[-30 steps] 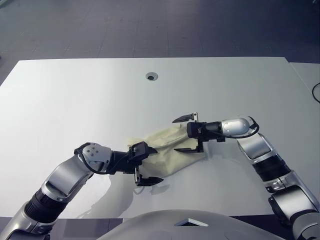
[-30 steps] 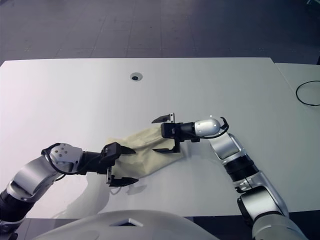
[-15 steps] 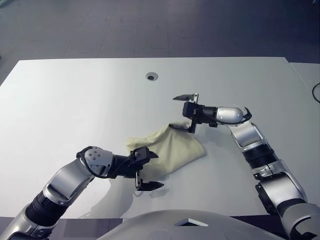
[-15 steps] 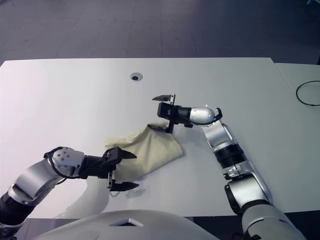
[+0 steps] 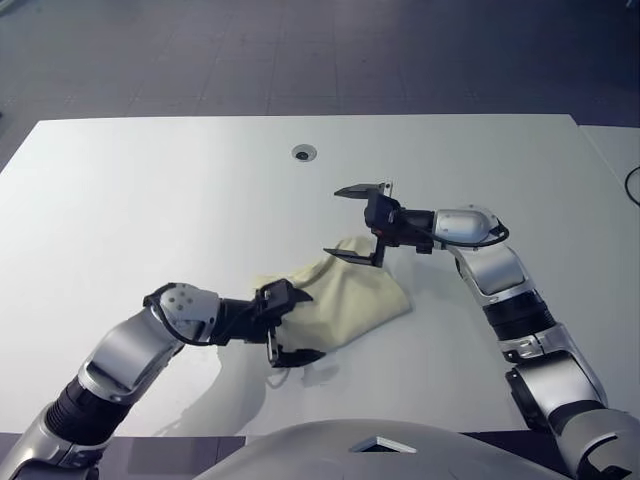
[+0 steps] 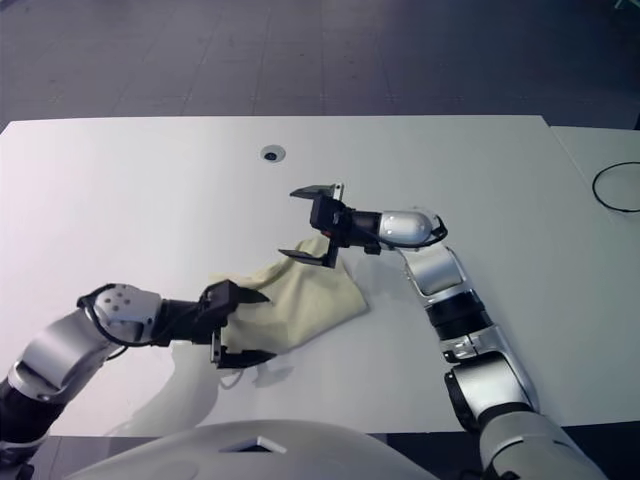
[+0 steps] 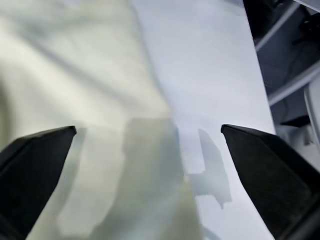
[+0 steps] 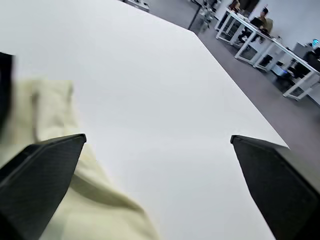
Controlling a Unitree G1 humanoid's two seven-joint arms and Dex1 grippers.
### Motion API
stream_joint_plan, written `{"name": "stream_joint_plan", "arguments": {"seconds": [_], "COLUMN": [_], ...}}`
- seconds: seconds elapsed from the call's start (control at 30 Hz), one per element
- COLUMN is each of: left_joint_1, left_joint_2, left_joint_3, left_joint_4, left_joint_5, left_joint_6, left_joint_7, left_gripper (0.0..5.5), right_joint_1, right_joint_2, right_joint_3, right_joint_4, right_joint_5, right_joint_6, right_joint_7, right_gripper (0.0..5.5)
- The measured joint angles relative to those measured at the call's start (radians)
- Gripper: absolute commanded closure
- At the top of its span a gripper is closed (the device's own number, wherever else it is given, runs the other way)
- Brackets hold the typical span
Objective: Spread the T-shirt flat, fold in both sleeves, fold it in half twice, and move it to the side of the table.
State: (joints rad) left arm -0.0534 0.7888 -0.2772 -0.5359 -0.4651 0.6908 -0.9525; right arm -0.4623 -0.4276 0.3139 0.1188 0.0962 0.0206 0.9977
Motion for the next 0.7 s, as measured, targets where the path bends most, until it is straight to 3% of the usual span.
{"name": "stream_joint_plan", "arguments": {"seconds": [0.33,0.7], "left_joint_1": [-0.059,-0.083], "left_joint_2": [0.011,0.005], "left_joint_3": [0.029,-0.095], "left_joint_4": [0.008,0.098], "left_joint_5": [-0.033,0.190], "left_joint_6": [0.023,-0.058], "left_joint_7": [-0.028,0.032], "left_gripper": [0.10,0.10], "right_joint_1": [0.083,0.086], "right_joint_2": [-0.002,-0.001], "right_joint_3": [0.039,0.065], "right_joint_4": [0.066,0.128], "right_joint_5": [-0.079,-0.152], "right_joint_6": [-0.087,-0.155], "right_joint_7": [-0.024,-0.048], "right_gripper": [0.11,0.11]}}
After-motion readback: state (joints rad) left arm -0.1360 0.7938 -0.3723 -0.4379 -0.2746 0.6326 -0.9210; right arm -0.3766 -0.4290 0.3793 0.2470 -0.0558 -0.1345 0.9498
